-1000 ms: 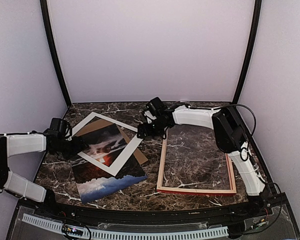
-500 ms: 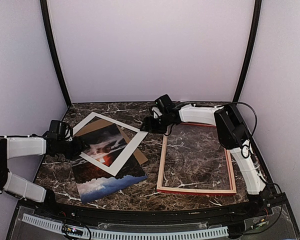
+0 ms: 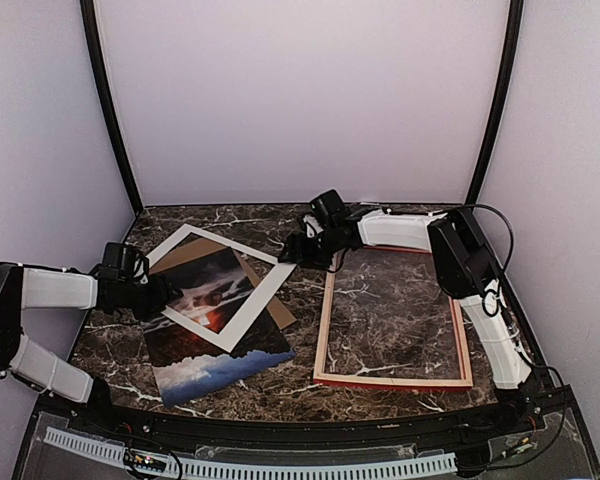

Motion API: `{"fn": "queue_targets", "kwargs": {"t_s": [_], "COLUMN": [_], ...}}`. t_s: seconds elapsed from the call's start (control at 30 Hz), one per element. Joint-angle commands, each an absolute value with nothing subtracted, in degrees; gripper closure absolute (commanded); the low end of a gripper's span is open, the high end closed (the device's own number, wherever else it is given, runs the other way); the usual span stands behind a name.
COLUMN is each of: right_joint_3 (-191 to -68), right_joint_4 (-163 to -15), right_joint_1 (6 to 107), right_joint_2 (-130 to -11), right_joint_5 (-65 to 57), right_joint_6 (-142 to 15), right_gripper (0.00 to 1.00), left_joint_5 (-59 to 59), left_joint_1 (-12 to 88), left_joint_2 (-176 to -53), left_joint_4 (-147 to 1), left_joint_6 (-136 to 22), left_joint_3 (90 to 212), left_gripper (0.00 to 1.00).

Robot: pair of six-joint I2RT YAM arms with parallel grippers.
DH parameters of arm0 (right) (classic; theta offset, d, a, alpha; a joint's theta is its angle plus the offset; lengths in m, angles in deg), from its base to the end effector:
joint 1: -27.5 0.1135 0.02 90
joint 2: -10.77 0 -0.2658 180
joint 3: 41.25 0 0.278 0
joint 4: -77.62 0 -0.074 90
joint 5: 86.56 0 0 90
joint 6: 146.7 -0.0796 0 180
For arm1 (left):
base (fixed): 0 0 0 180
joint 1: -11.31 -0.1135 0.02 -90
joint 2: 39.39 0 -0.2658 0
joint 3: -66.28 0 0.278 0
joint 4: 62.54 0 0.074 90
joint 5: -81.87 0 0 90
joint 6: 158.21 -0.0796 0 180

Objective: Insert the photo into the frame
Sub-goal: Pick up the mat board from the photo.

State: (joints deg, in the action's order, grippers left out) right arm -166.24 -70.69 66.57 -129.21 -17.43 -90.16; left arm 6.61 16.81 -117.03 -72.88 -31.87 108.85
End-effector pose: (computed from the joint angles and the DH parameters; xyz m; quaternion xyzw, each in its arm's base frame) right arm 0.4432 0.3963 0.1046 -0.1115 0.9097 0.3504 0.1931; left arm 0.2933 -0.0486 0.1059 -0.1971 0.8975 -0.2452 0.3091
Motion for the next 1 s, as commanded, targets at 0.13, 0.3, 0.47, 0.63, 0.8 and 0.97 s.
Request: {"fn": "queue_targets", "kwargs": {"t_s": [0.13, 0.3, 0.47, 0.63, 0.8, 0.97], "right_joint_3": [-164.61, -164.58, -163.27, -161.6, -160.97, -160.78], "right_joint_4": [-73.31, -75.33, -78.93, -84.25, -88.15, -92.77], "right_joint_1": [66.77, 66.78, 66.55, 66.26, 66.25, 66.26], "right_joint_2": [-131.93, -132.71, -132.82, -132.77, -132.93, -133.47], "right_joint_5": [-22.63, -25.11, -27.46, -30.79, -33.32, -35.99], "right_joint_6": [-93.67, -95.45, -98.01, -101.24, -103.22, -105.26], "right_gripper": [0.28, 0.3, 0.35, 0.44, 0.54, 0.6], "left_joint_5": [7.51, 7.52, 7.6, 7.57, 7.62, 7.67], "left_joint_1": [16.62, 16.67, 16.8, 16.78, 16.89, 17.16], "left_joint_2": [-117.64, -117.69, -117.7, -117.53, -117.35, -117.35], "left_joint_4": [-70.37, -69.98, -69.9, -69.91, -69.93, -69.66], "left_joint_6": [-31.6, -31.69, -31.86, -31.96, -32.09, -32.25], "left_joint_3": [106.35, 105.65, 105.43, 105.31, 105.17, 104.98], "left_gripper": [0.34, 0.34, 0.34, 0.34, 0.34, 0.34]}}
